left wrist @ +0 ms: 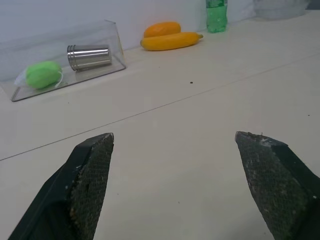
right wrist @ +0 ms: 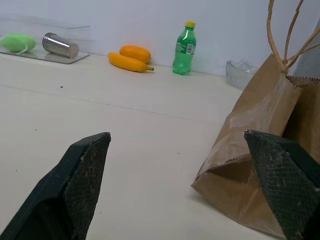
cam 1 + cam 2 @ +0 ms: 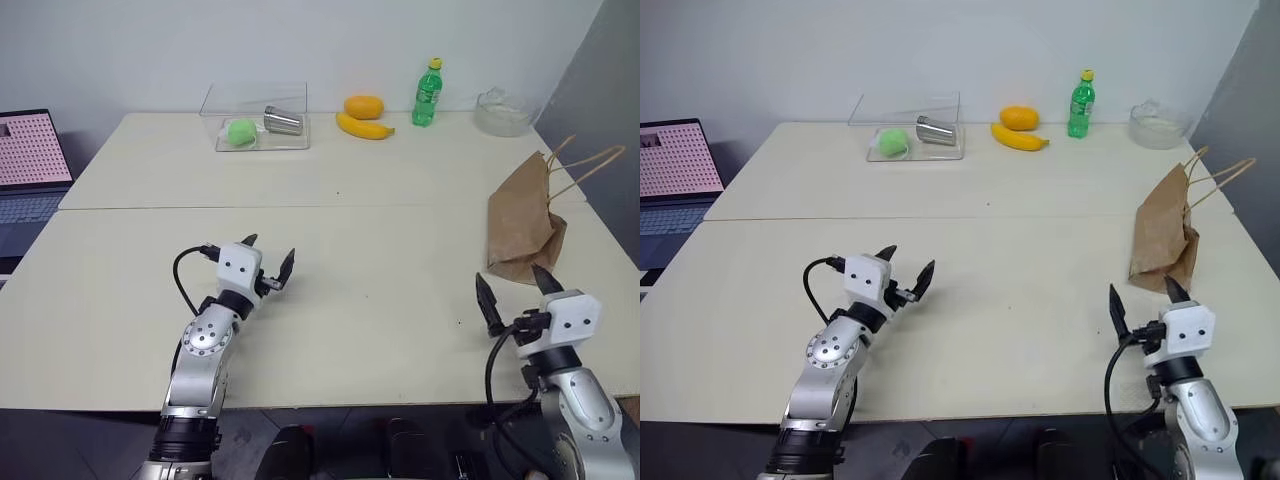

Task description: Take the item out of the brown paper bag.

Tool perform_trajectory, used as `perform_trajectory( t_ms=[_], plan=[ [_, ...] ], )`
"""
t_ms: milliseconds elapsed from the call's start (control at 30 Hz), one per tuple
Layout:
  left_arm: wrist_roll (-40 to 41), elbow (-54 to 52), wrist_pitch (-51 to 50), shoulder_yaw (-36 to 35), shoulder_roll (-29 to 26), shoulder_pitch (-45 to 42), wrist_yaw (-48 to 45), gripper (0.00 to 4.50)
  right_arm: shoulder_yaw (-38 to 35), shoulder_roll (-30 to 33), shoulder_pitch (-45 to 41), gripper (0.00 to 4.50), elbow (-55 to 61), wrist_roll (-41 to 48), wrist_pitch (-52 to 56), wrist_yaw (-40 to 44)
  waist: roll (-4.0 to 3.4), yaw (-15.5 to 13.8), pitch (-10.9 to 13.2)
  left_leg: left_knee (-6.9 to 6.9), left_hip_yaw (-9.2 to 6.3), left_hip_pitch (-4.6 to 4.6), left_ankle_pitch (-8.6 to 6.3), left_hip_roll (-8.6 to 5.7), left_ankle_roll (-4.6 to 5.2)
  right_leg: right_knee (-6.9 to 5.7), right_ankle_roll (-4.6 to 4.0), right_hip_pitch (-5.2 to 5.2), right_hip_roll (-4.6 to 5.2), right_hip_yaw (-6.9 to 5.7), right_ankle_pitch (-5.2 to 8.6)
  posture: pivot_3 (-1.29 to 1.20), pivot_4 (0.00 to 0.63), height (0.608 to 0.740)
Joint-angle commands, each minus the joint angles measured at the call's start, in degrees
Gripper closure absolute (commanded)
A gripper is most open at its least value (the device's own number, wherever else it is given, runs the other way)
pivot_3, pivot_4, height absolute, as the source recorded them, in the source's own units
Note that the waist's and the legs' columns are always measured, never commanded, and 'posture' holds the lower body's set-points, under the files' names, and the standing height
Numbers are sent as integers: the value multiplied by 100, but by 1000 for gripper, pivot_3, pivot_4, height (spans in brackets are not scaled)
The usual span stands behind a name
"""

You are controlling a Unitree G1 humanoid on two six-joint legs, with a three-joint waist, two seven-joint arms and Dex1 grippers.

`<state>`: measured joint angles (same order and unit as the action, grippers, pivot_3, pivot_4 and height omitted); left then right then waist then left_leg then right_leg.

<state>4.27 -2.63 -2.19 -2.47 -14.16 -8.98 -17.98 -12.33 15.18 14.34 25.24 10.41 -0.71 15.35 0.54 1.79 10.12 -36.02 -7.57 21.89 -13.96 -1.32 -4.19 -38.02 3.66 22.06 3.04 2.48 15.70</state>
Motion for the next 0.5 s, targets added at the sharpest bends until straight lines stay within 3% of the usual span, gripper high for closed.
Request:
perform_trajectory(
  t_ms=[33,500],
  plan=[
    [109,-292,118,-68,21,-31,19,412,-50,7,-43,0,-12,117,-144,81,0,0,0,0,-1,0,0,0,0,0,-1,0,0,-1,0,0,150,740],
    [-46,-340,125,-26,-10,10,137,412,-79,-9,9,0,-75,94,-190,173,0,0,0,0,1,0,0,0,0,0,-1,0,0,1,0,0,150,740]
  ],
)
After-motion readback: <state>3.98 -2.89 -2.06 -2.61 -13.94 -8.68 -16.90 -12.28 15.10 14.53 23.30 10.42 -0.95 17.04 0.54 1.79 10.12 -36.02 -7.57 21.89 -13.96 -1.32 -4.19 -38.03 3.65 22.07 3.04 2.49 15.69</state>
